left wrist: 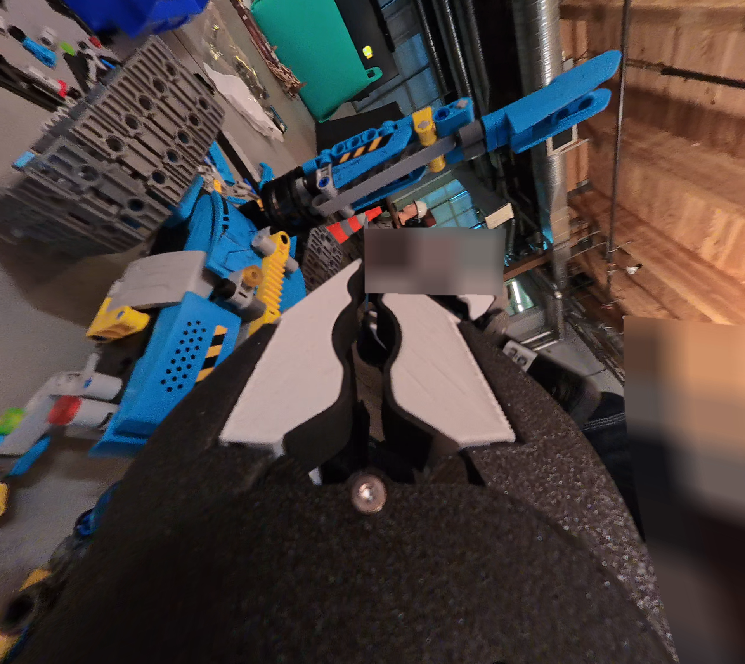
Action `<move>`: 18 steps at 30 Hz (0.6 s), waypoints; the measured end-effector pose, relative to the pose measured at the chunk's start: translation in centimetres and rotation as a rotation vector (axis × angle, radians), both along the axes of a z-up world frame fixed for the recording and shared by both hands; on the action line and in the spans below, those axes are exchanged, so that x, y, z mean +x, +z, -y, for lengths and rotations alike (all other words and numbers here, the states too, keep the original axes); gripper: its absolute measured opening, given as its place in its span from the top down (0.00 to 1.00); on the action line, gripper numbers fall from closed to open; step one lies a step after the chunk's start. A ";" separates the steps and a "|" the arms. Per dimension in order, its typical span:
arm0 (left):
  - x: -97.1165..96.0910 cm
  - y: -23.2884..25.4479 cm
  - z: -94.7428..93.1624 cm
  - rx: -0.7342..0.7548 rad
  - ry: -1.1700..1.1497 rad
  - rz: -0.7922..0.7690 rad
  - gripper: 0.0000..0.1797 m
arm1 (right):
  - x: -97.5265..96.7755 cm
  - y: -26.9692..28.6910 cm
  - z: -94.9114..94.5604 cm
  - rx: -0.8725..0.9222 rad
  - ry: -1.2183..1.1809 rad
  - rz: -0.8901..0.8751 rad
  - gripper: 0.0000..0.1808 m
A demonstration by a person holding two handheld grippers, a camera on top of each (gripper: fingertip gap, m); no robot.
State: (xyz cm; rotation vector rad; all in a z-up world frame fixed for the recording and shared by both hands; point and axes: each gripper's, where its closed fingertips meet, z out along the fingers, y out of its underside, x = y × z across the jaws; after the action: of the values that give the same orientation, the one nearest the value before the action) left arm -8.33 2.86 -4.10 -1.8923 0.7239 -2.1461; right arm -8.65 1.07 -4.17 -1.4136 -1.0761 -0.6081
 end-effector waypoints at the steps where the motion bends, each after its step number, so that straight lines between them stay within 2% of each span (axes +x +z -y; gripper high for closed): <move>1: 0.0 0.0 0.1 -0.008 -0.008 0.003 1.00 | -0.1 -0.2 -0.2 0.028 -0.017 0.055 0.82; 8: 0.0 -0.1 0.2 -0.036 -0.023 0.005 1.00 | 0.7 -0.3 -1.4 0.085 -0.086 0.167 0.91; 16: 0.3 0.0 0.8 -0.061 -0.051 0.013 1.00 | 0.6 -0.6 -1.8 0.100 -0.098 0.258 0.92; 18: 0.3 -0.1 0.7 -0.063 -0.048 0.010 1.00 | 0.8 -0.4 -2.0 0.121 -0.105 0.267 0.98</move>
State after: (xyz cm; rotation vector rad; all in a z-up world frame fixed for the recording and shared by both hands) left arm -8.05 2.12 -4.21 -1.9120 0.7150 -2.2311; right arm -7.88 3.08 -4.56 -1.3137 -1.1572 -0.9428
